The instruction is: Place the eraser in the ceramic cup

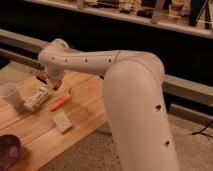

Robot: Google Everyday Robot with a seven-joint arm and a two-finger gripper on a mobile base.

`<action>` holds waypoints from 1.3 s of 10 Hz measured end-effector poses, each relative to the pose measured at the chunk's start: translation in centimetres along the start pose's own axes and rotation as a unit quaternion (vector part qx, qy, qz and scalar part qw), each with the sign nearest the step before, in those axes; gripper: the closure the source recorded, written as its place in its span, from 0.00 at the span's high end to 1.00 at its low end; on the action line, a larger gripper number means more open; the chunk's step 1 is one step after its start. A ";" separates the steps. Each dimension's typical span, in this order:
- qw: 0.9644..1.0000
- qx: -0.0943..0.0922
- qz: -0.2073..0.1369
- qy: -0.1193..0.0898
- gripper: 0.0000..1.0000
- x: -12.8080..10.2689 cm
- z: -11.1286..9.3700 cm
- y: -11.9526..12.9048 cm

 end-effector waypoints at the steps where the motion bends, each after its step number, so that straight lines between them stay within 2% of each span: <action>1: 1.000 -0.011 0.009 -0.014 0.00 -0.8 0.9 0.9; 4: 0.999 -0.033 0.001 -0.035 0.00 -2.7 2.4 2.8; 7: 0.996 -0.064 -0.020 -0.064 0.00 -5.8 3.7 5.3; 10: 0.990 -0.088 -0.044 -0.099 0.00 -9.9 4.1 7.6; 13: 0.984 -0.107 -0.070 -0.124 0.00 -13.4 4.5 9.8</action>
